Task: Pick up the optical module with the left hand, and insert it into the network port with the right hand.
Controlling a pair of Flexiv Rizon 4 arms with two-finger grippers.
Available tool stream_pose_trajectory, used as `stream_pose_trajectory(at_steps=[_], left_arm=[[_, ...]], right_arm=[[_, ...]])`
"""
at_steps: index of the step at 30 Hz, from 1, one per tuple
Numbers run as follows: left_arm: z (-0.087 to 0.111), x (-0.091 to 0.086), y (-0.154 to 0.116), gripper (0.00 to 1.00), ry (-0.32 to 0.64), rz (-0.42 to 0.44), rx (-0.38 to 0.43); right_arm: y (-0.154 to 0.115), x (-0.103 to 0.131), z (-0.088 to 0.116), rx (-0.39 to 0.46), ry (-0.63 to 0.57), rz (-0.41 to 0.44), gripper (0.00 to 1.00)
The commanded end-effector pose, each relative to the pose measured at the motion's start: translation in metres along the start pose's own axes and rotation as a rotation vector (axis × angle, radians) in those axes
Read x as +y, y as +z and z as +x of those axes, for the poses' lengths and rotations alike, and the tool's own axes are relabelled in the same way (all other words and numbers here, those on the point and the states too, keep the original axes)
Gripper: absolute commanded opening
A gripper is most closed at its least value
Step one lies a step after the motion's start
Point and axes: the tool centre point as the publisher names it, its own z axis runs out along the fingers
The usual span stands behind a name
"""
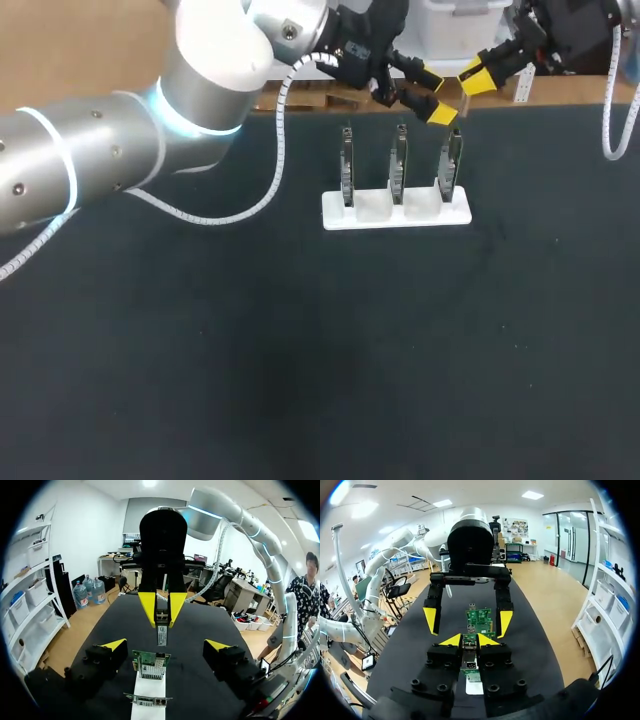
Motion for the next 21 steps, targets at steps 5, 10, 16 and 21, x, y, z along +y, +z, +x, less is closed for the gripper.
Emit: stream_pose_trajectory(at_steps=[5, 10, 16, 21], left_arm=[[0.006, 0.0022, 0.0042, 1.0, 0.014, -0.002, 0.005], [0.0072, 0.0024, 0.0041, 1.0, 0.016, -0.001, 0.022], [0.008, 0.0026, 0.0032, 1.0, 0.011, 0.001, 0.049], [0.0077, 0.0028, 0.0037, 1.0, 0.01, 0.003, 0.072]], right_arm=[[-0.0036, -0.0041, 0.0005, 0.007, 0.002, -0.005, 0.0], [-0.0031, -0.0041, 0.0002, 0.009, 0.0, -0.009, 0.0], [-0.0022, -0.0042, 0.0, 0.009, 0.001, -0.012, 0.0], [-0.0016, -0.0042, 0.0001, 0.008, 0.002, -0.012, 0.0]])
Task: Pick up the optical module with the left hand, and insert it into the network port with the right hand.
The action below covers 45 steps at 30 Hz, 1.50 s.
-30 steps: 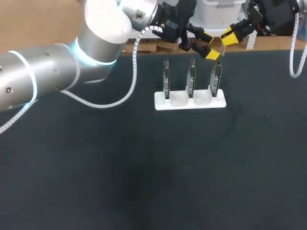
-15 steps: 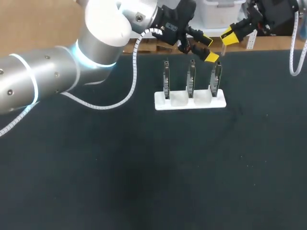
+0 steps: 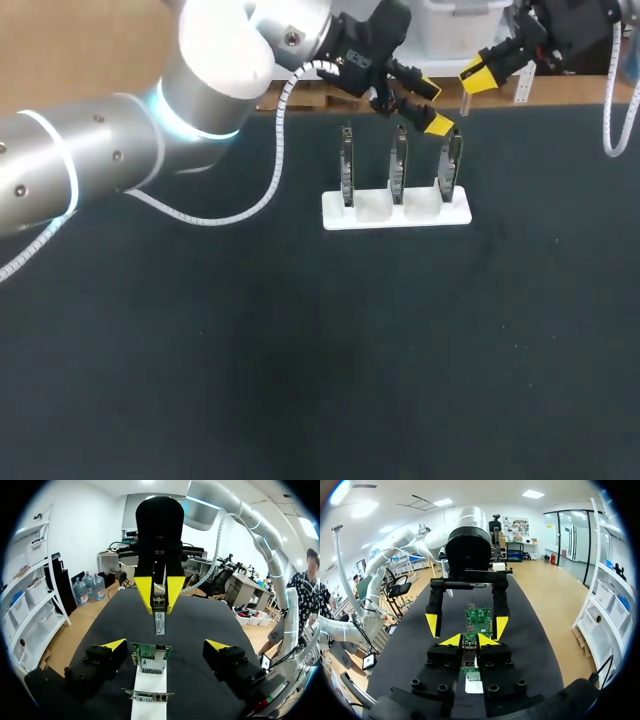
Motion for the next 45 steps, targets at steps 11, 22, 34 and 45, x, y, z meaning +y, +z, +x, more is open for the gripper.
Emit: stream_pose_trajectory(at_steps=[11, 22, 34, 45], left_arm=[[-0.0028, 0.0043, 0.0011, 1.0, -0.002, 0.005, 0.012], [-0.0046, 0.0021, 0.0019, 1.0, 0.006, 0.005, 0.036], [-0.006, -0.0011, 0.0014, 1.0, 0.032, 0.004, 0.025], [-0.006, -0.0011, 0.0014, 1.0, 0.032, 0.004, 0.025]], right_arm=[[0.0005, -0.0014, 0.0004, 0.0, 0.005, -0.001, 0.0], [0.0009, 0.0004, 0.0012, -0.002, 0.006, 0.0, 0.0], [0.0012, 0.0018, 0.0007, -0.003, 0.003, 0.0, 0.0], [0.0017, 0.0039, 0.0014, -0.008, 0.003, 0.001, 0.0]])
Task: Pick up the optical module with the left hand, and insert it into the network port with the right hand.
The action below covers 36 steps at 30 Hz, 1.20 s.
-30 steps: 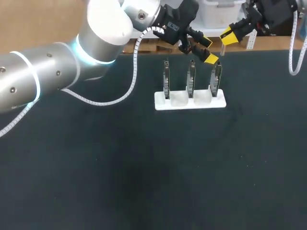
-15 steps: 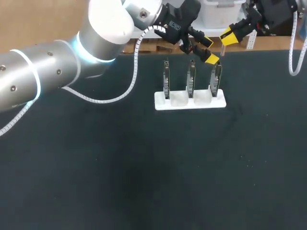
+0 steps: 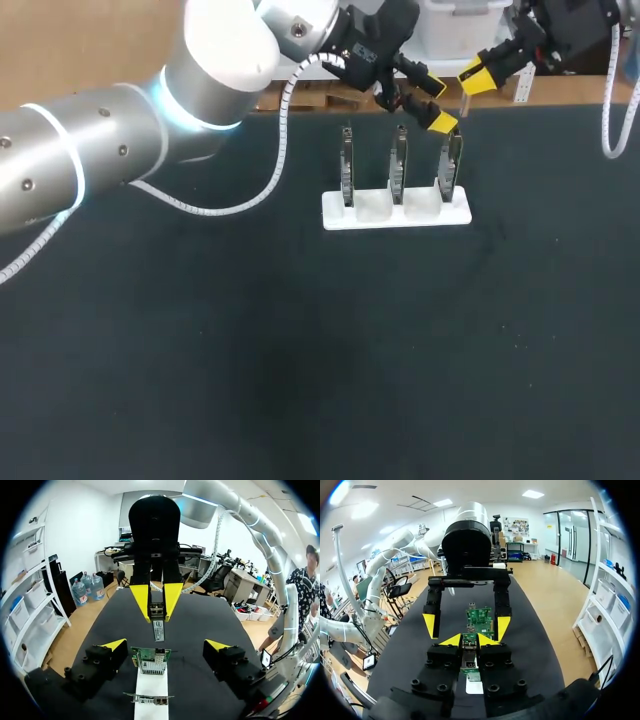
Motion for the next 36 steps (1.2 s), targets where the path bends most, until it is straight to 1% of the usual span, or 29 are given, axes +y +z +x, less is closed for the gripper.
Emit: stream_pose_trajectory(at_steps=[1, 14, 20, 36], left_arm=[[0.0, 0.0, 0.0, 1.0, 0.001, -0.001, 0.0], [0.0, 0.0, 0.0, 1.0, 0.001, -0.001, 0.0], [0.0, 0.0, 0.0, 1.0, 0.001, -0.001, 0.0], [0.0, 0.0, 0.0, 1.0, 0.001, -0.001, 0.0]], right_arm=[[0.001, 0.003, 0.001, -0.002, -0.001, 0.004, 0.0], [0.001, 0.007, -0.002, 0.0, -0.024, -0.004, 0.0], [-0.003, 0.01, 0.0, -0.001, -0.026, 0.001, 0.0], [0.002, 0.015, 0.004, -0.006, -0.02, 0.001, 0.0]])
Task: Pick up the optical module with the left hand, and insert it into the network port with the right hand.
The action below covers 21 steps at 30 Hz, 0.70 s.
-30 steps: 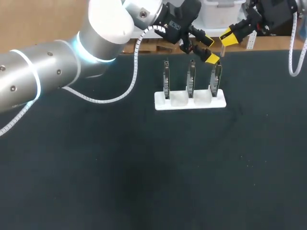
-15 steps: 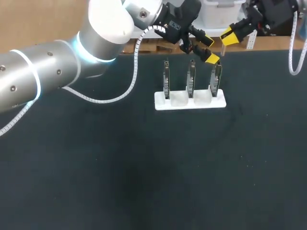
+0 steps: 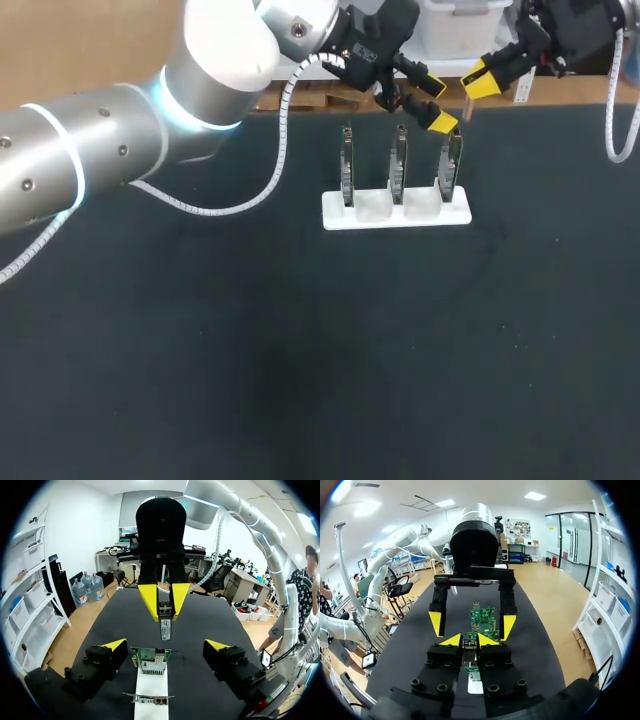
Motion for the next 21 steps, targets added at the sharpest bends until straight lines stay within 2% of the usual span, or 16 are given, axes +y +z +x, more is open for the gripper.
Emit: stream_pose_trajectory(at_steps=[1, 21], left_arm=[[0.0003, -0.0004, -0.0002, 1.0, 0.001, -0.001, 0.0], [0.0003, -0.0004, -0.0002, 1.0, 0.001, -0.001, 0.0]], right_arm=[[0.003, 0.0056, 0.0009, 0.001, 0.002, 0.007, 0.0], [0.0105, 0.0064, 0.0085, 0.021, 0.013, 0.034, 0.0]])
